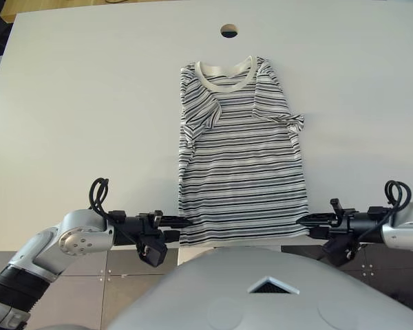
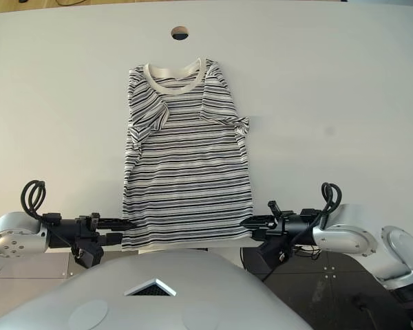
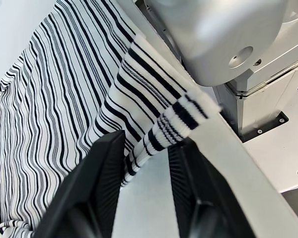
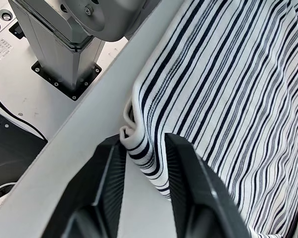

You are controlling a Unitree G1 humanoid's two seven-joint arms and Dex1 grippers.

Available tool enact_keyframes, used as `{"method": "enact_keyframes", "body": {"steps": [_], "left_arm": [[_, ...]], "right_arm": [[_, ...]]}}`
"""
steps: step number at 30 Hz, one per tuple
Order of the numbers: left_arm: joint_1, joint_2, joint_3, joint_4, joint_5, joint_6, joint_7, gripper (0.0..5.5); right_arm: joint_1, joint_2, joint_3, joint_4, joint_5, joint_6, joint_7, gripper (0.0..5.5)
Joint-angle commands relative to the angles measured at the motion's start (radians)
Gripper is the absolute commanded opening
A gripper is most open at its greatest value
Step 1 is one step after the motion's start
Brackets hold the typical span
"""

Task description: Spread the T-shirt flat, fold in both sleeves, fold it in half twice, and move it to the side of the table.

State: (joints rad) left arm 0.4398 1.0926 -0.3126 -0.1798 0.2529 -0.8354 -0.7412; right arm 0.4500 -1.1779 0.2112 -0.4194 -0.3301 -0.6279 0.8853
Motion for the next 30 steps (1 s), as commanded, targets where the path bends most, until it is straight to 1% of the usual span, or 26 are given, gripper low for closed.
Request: {"method": "enact_keyframes", "body": {"steps": [1,5,6,10,16,18,20,22,24,26,30], "left_arm": [[-0.007,0.008,-0.010,0.013,-0.005,-0.012,-0.019,0.85],[-0.007,0.006,-0.012,0.018,-0.014,-0.019,-0.023,0.28],[-0.007,0.005,-0.011,0.022,-0.022,-0.020,-0.024,0.14],[-0.022,-0.013,-0.010,0.035,-0.108,-0.012,-0.024,0.11],[-0.113,-0.110,-0.014,0.110,-0.329,0.009,-0.044,0.11],[-0.137,-0.148,-0.001,0.135,-0.373,0.020,-0.039,0.11],[-0.182,-0.199,0.019,0.166,-0.409,0.055,-0.025,0.11],[-0.269,-0.275,0.041,0.245,-0.379,0.102,0.016,0.11],[-0.392,-0.371,0.063,0.380,-0.318,0.172,0.093,0.11],[-0.515,-0.452,0.065,0.536,-0.249,0.206,0.155,0.11],[-0.708,-0.558,0.058,0.803,-0.139,0.215,0.252,0.11]], "right_arm": [[-0.009,0.012,-0.001,0.007,0.005,0.006,-0.001,0.67],[-0.010,0.025,0.006,0.026,-0.002,-0.003,-0.012,0.11],[-0.011,0.028,0.006,0.027,-0.002,-0.003,-0.013,0.10],[-0.016,0.039,0.005,0.037,0.026,0.002,-0.012,0.10],[-0.020,0.086,-0.015,0.044,0.273,0.045,-0.016,0.10],[-0.054,0.127,-0.032,0.055,0.373,0.062,-0.030,0.10],[-0.116,0.198,-0.043,0.071,0.443,0.085,-0.063,0.10],[-0.249,0.318,-0.048,0.141,0.400,0.160,-0.155,0.10],[-0.414,0.432,-0.044,0.301,0.270,0.202,-0.277,0.10],[-0.534,0.505,-0.033,0.458,0.155,0.218,-0.382,0.10],[-0.706,0.614,0.000,0.732,0.017,0.220,-0.537,0.10]]}}
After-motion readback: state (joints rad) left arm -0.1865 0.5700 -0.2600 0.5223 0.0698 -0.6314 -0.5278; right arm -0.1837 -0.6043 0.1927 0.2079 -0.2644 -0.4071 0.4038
